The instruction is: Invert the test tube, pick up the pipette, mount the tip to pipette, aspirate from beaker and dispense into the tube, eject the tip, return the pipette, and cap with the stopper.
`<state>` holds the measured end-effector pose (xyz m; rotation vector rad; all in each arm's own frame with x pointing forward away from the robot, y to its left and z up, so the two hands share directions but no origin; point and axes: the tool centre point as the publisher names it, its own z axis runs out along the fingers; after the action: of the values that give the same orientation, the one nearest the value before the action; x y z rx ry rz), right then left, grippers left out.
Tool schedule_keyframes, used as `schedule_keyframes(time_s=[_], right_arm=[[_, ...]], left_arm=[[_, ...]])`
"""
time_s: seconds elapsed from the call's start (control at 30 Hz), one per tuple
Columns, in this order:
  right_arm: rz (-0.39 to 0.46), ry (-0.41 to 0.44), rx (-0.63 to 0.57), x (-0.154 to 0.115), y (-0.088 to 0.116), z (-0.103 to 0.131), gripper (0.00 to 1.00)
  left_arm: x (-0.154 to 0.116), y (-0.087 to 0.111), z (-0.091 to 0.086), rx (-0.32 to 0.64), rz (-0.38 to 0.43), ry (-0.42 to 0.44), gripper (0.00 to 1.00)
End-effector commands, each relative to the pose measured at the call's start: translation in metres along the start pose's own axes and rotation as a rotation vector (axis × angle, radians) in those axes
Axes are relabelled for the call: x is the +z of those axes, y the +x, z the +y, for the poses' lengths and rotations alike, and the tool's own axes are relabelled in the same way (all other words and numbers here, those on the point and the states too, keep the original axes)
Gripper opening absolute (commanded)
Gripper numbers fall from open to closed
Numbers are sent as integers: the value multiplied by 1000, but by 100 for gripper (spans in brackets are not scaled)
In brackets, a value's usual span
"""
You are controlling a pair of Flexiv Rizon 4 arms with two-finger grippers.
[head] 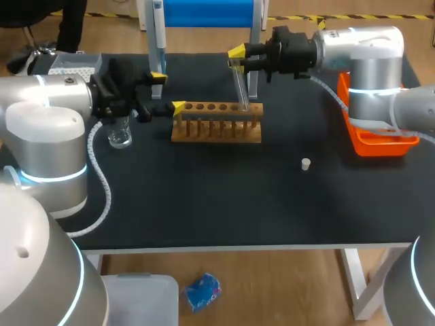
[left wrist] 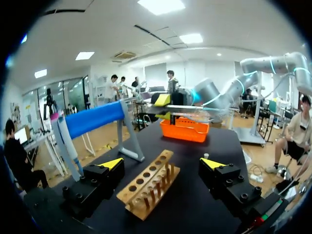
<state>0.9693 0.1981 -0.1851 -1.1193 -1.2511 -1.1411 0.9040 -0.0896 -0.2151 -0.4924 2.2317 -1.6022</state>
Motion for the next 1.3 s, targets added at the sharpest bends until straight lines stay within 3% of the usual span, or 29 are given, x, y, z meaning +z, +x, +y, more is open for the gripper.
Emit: schedule_keyframes(time_s=[0.03,0.1,0.2,0.23,0.63,0.7,0.8,0.9,1.07,1.1,1.17,1.3], right_arm=[[-3,-1,0,0,1,-1,0],[-3,-1,0,0,1,-1,0],[-3,-1,0,0,1,-1,0],[-3,-1,0,0,1,-1,0],[-3,-1,0,0,1,-1,0],[-3,-1,0,0,1,-1,0],[-3,-1,0,0,1,-1,0],[-3,-1,0,0,1,-1,0],[-3,-1,0,0,1,-1,0],[-3,-1,0,0,1,-1,0],[-3,-1,0,0,1,-1,0],[-3,-1,0,0,1,-1,0]], left_arm=[[3,20,-4,346,-72,328,100],[3,27,-11,447,-37,406,100],[1,29,-15,470,4,464,100],[-5,22,-14,400,111,522,100],[-5,22,-14,400,111,522,100],[0,22,-19,683,189,427,100],[5,21,-21,888,82,460,100],[7,23,-23,1012,-44,469,100],[7,30,-28,1176,-145,383,100],[7,32,-29,1204,-157,343,100],[10,38,-33,1250,-166,359,100],[20,45,-36,1345,-138,299,100]])
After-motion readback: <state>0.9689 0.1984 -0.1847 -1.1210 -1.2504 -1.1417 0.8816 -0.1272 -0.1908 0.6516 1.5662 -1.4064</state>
